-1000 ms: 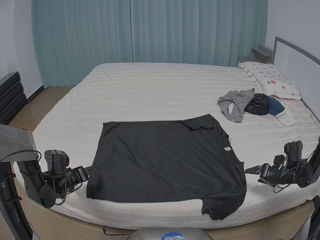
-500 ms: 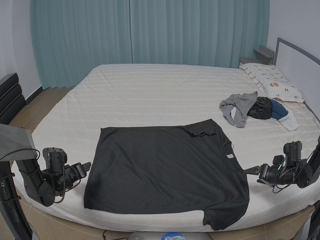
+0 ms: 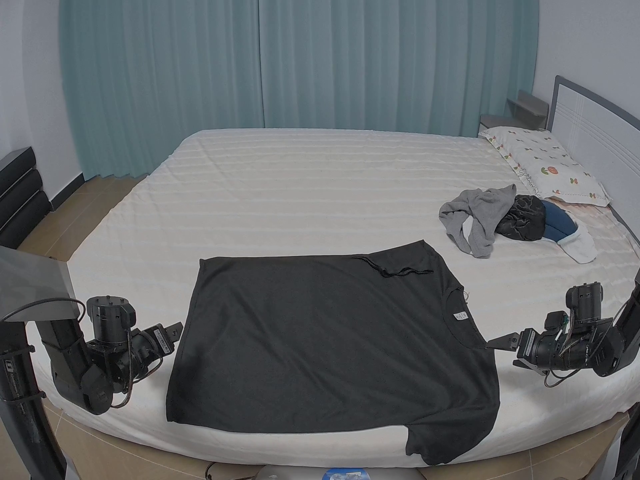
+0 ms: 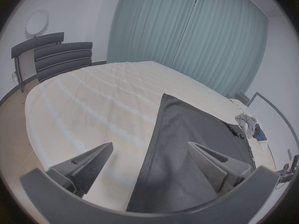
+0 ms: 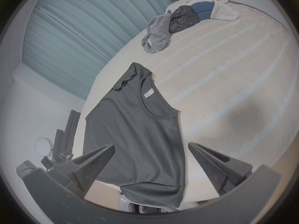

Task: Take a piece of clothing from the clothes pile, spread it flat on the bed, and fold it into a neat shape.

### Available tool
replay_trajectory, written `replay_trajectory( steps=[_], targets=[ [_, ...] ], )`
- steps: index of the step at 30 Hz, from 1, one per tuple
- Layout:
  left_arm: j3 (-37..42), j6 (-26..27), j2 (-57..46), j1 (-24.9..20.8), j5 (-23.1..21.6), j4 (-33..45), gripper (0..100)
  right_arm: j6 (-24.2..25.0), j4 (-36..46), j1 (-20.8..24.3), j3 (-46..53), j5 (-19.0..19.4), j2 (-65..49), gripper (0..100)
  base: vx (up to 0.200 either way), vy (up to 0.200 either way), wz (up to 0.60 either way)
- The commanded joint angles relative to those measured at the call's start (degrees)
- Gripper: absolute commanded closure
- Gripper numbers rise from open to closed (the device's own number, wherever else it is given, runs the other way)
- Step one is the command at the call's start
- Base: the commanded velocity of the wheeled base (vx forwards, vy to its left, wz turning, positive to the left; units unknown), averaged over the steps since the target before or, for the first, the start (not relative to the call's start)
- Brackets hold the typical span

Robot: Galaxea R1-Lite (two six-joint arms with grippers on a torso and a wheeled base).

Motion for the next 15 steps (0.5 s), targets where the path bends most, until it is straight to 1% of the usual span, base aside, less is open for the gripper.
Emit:
replay_trajectory(
  steps=[1, 15],
  targets=[
    [0.07, -0.01, 0.87, 0.01, 0.14, 0.10, 0, 0.00, 0.00, 0.03, -0.06, -0.01, 0.12, 0, 0.000, 0.200, 0.00],
    [0.15, -0.01, 0.69, -0.17, -0.21, -0.08, 0, 0.18, -0.09, 0.56, -0.15, 0.25, 0.56, 0, 0.000, 0.000, 0.00]
  ],
)
